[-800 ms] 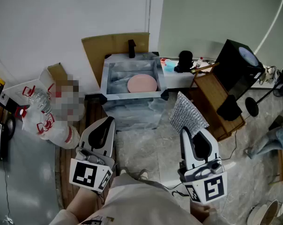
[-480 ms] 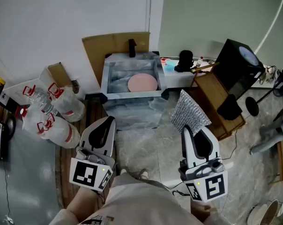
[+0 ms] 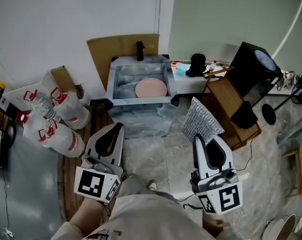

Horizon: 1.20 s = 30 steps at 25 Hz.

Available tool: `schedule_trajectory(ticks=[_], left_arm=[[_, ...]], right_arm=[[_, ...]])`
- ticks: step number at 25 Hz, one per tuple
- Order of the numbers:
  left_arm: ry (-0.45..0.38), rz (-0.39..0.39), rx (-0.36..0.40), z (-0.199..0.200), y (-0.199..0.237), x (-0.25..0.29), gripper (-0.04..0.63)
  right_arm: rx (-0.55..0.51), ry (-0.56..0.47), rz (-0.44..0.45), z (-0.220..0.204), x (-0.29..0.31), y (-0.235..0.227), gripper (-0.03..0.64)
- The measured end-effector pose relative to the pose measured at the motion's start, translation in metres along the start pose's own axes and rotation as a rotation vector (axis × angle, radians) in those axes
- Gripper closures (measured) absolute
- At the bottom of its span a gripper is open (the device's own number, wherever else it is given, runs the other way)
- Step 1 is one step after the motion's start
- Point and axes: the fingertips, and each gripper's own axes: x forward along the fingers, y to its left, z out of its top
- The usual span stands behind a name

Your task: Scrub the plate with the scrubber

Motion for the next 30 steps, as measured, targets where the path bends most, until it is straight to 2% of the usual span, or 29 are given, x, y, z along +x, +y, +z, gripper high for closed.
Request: schedule_trajectory(ticks=[10,18,24,30], left_arm=[[0.006,0.022,-0.007,-0.013,0.014,0.01,0.571],[0.017,0.024,-0.017,-0.032,0.052,0.057,0.571],[0.104,0.01,-0.029,-0.07,0.093,0.116,0.571],[0.206,-0.05,-0.04,-0.113,0.14,0.189,0.571]], right_arm=[[0.006,0.037,0.04,-0.024,0.025,0.002,0.511],[0.075,0.084,0.058,-0.058,0.087,-0.016,0.511],[0.09,0.15,0.07,-0.093,0.158,-0.036,0.511],[0.104,0.229,0.058,-0.131,0.245,-0.057,0.511]])
